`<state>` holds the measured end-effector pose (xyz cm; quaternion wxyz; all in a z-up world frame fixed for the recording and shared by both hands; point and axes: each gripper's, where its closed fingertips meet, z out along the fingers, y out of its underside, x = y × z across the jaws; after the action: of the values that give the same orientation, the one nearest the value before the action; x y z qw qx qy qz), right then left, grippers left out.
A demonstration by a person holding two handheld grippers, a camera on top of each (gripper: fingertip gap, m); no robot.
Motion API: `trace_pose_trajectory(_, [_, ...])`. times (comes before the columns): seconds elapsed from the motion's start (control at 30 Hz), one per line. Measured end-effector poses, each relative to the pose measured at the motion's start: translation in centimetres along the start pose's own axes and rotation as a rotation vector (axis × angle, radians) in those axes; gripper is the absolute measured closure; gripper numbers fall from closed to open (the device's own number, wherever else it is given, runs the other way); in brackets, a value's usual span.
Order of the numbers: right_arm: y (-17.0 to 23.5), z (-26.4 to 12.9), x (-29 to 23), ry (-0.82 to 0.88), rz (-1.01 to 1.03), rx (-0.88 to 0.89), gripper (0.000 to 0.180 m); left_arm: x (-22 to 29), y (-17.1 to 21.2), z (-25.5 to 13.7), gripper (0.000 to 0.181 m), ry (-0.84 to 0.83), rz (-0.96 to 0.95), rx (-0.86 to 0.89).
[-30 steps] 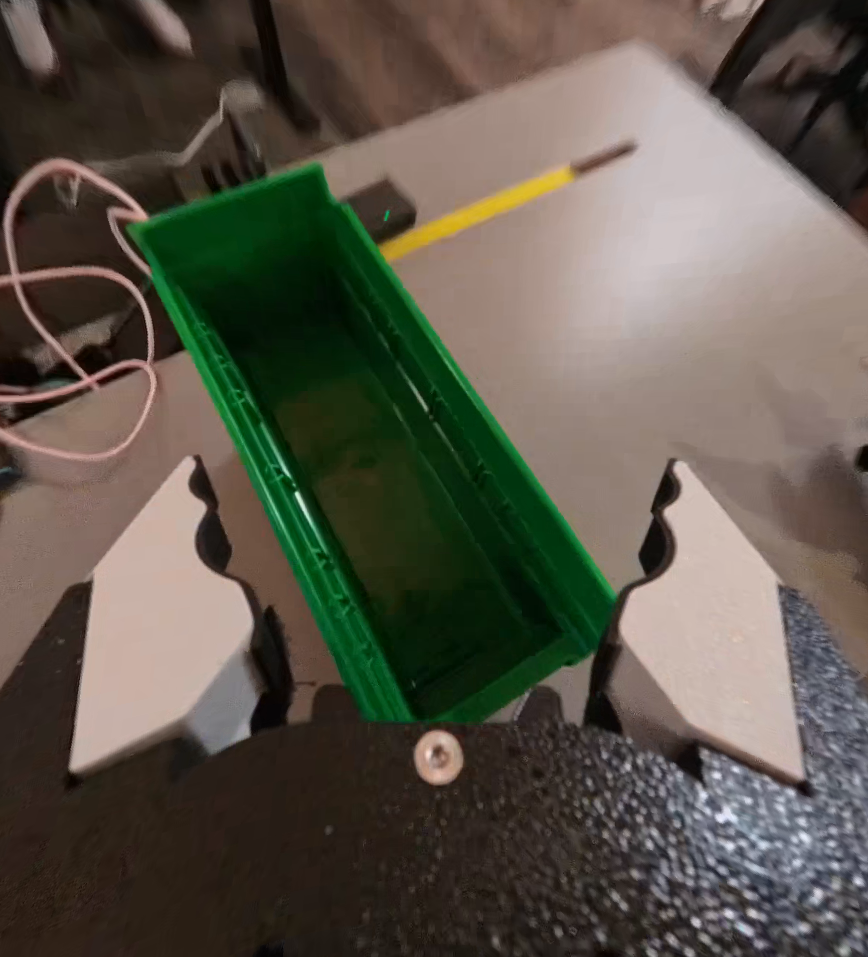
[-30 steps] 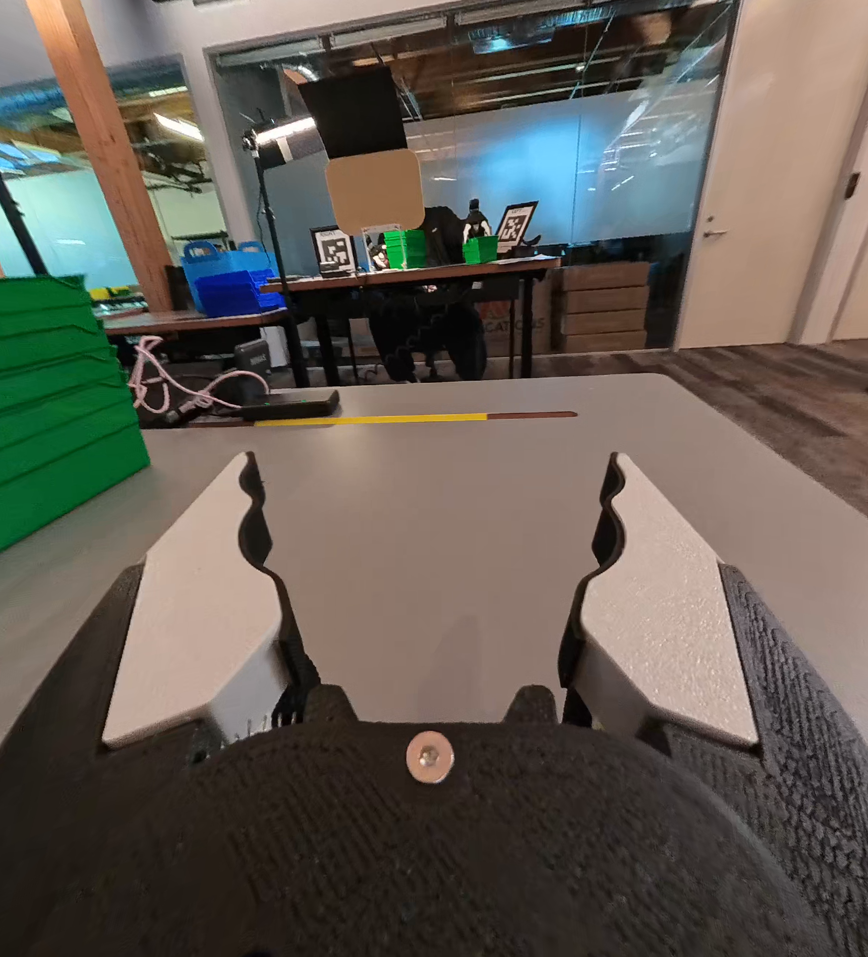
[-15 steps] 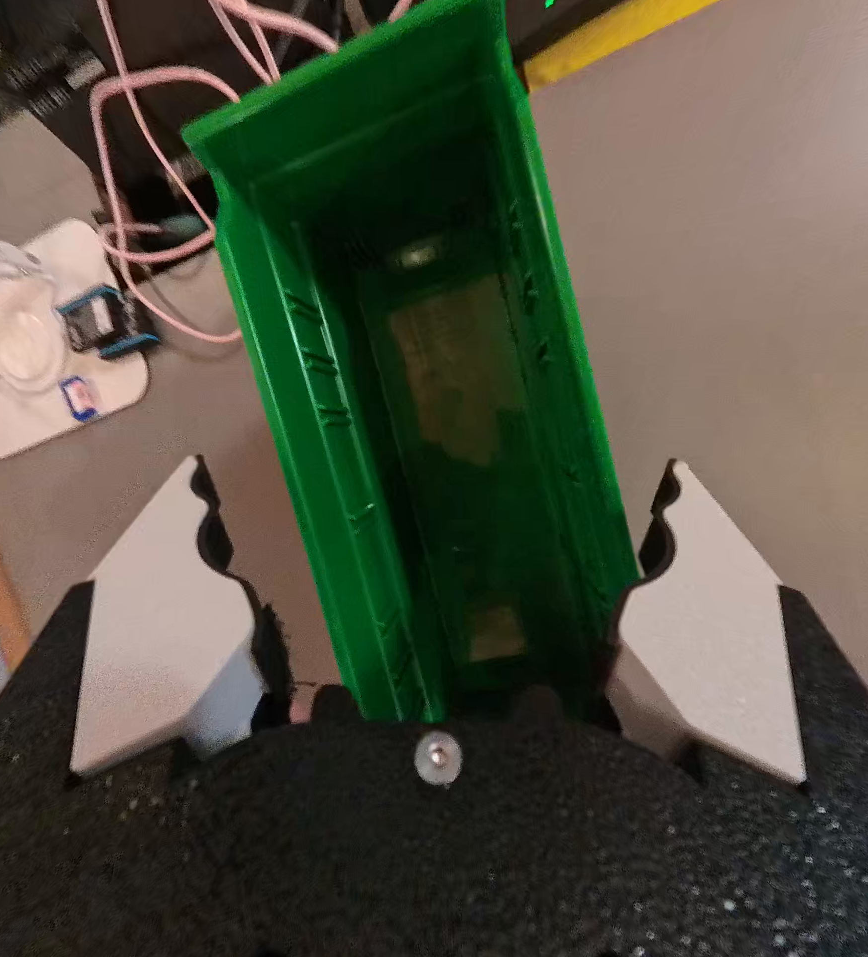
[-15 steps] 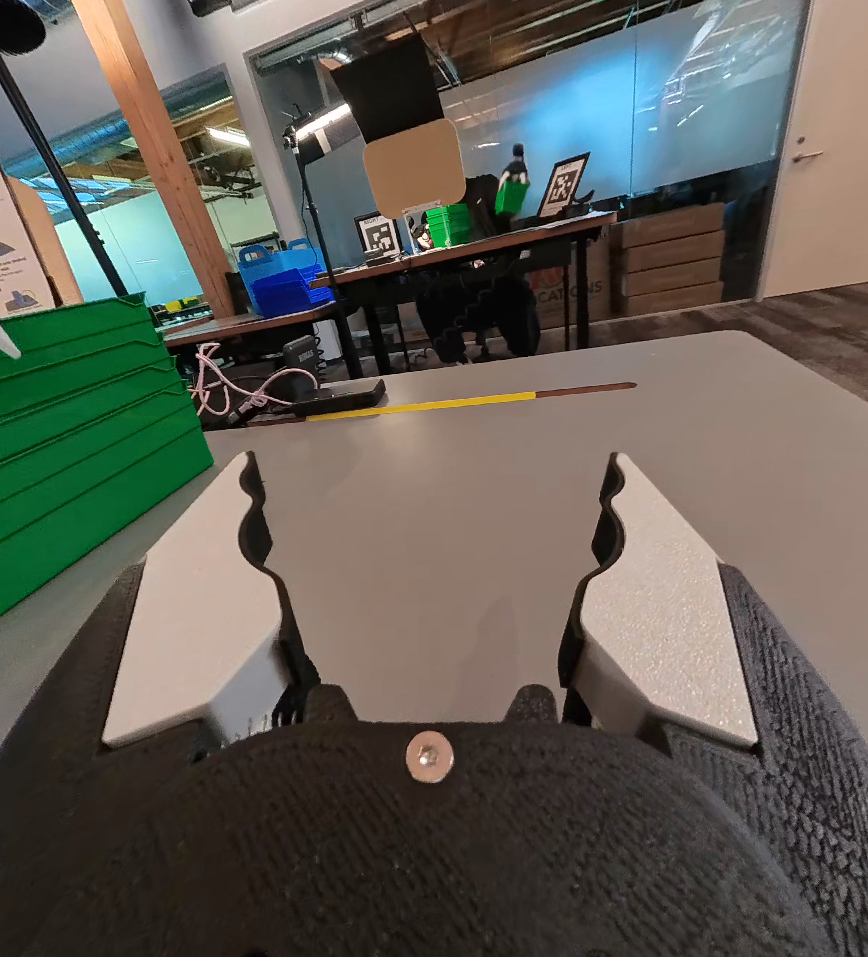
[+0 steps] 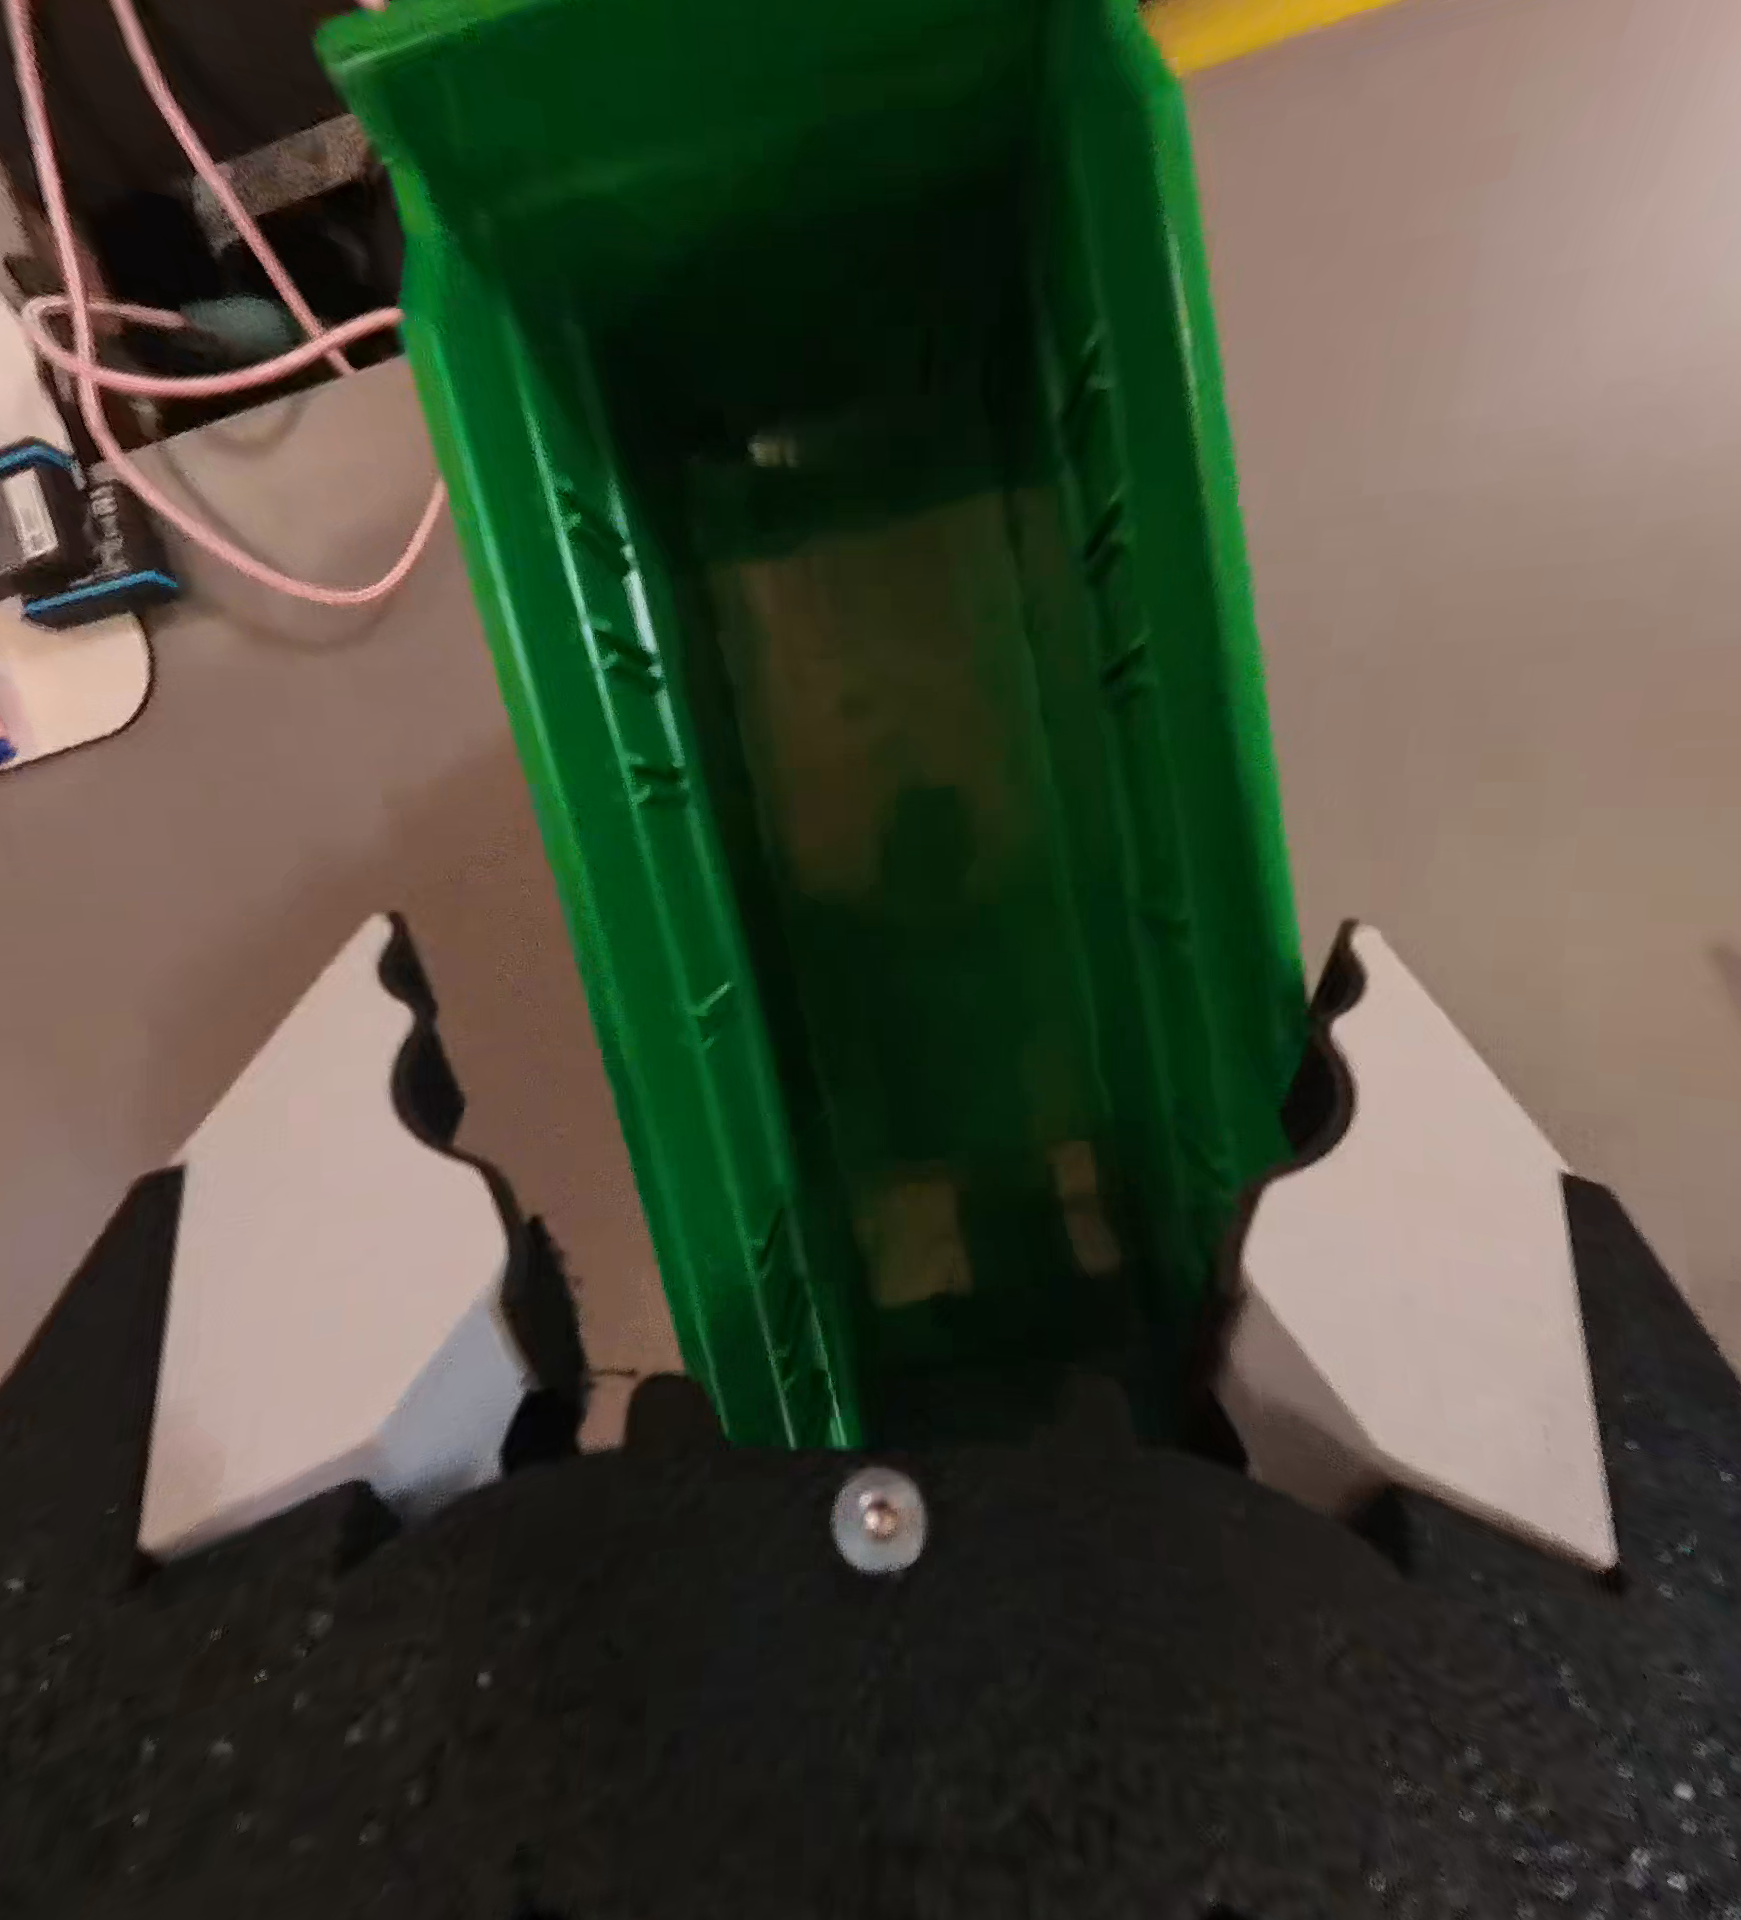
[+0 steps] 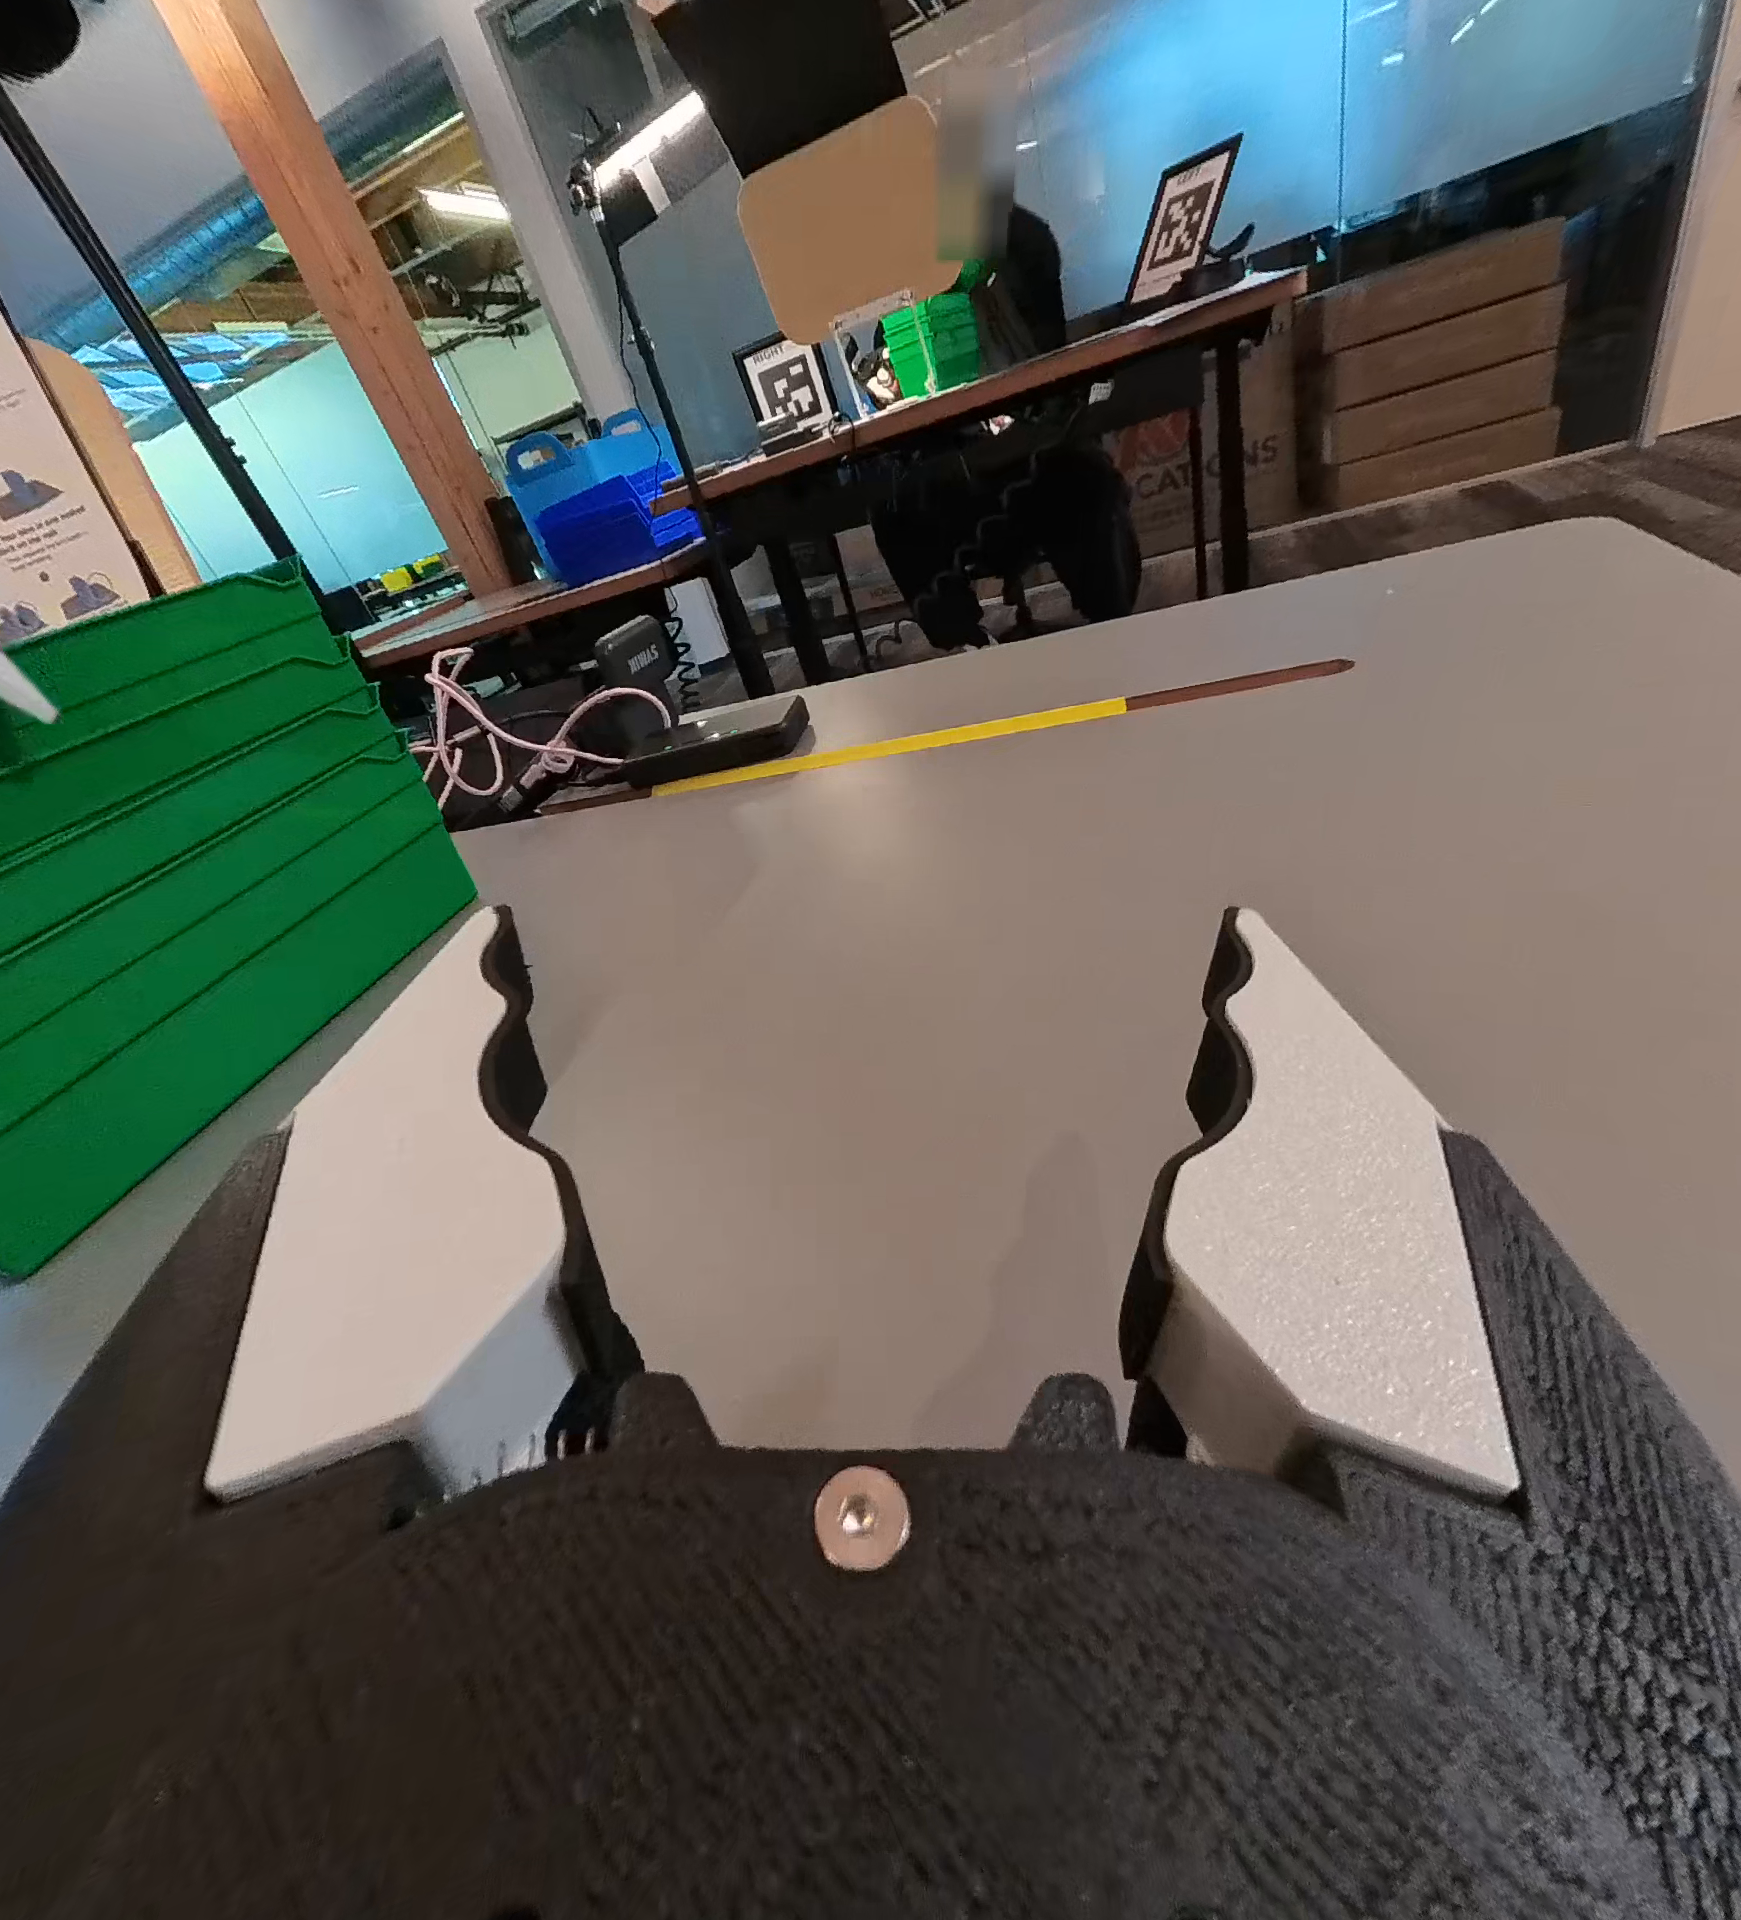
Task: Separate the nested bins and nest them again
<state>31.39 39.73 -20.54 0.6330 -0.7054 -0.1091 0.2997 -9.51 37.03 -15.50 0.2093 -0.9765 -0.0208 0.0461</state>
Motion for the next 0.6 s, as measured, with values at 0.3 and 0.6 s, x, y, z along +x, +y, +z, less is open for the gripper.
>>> trace_pose_trajectory(0.3, [0.5, 0.2, 0.1, -0.015, 0.046, -0.029, 0.052, 1.1, -0.6, 0.2, 0.060, 0.107, -0.081, 0.025])
trace_pose_trajectory(0.6, [0.9, 0.2, 0.3, -0.027, 0.093, -0.046, 0.052, 0.7, -0.5, -1.3, 0.072, 0.098, -0.055, -0.011])
